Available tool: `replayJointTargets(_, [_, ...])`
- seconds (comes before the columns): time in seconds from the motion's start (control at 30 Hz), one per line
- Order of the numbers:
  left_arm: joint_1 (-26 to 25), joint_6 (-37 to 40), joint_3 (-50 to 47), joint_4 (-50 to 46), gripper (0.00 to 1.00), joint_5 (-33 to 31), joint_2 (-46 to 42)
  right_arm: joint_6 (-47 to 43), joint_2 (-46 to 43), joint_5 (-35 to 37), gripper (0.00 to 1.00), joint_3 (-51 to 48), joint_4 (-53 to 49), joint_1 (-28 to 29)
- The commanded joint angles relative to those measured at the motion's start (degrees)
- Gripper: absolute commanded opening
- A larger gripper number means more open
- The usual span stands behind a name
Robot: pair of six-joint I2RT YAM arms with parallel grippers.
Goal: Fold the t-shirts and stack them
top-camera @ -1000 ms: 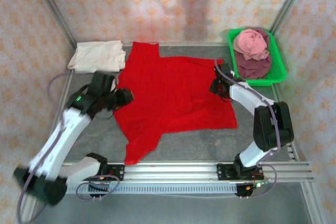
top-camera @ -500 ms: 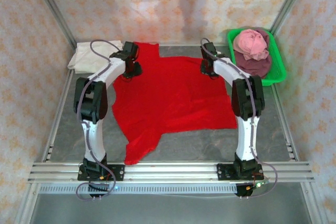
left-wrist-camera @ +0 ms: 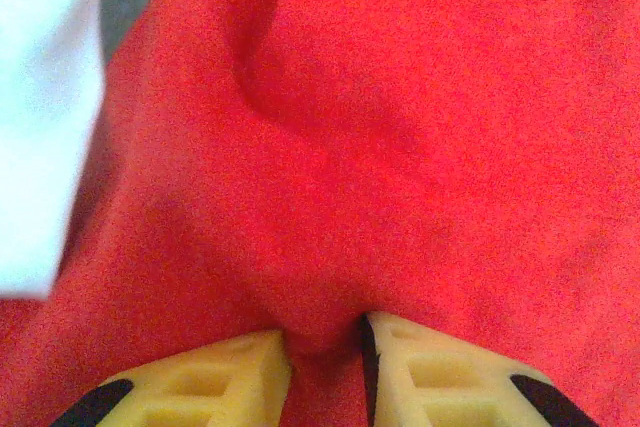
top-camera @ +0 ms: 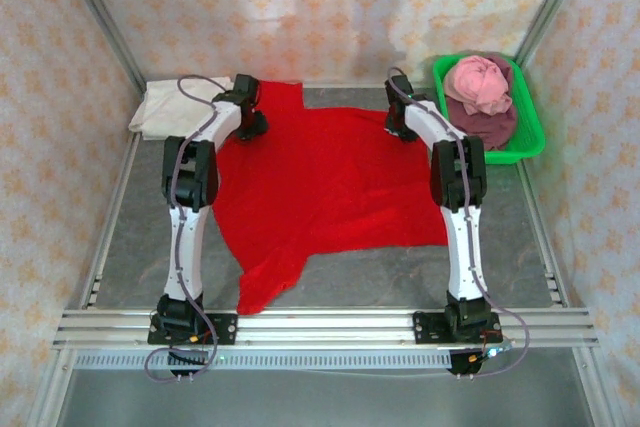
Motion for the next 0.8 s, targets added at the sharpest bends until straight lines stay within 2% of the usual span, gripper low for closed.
replayJointTargets(0.0, [0.7,1.8,5.6,-4.9,0.29,0.9,4.4,1.5,2.1,2.5,0.32,3.8,-1.1,-0.4])
replayJointTargets(0.13, [1.0,2.4,12.0,-5.3,0.29,2.1,8.3,2.6,5.0,1.6,0.32,7.6,-1.4,-1.3])
replayJointTargets(0.37, [1.4,2.0,29.5,-7.7,0.29,5.9,18.8,4.5,8.1,2.7,0.33,12.8,0.0,-2.2])
replayJointTargets(0.57, [1.8,1.4,31.0,-3.3,0.29,6.3,19.6,3.1,10.2,3.8,0.33,17.3,4.8,-3.3])
replayJointTargets(0.77, [2.3,2.1,30.9,-4.4,0.29,6.6,19.6,0.4,16.2,2.2,0.33,27.8,7.1,-4.6])
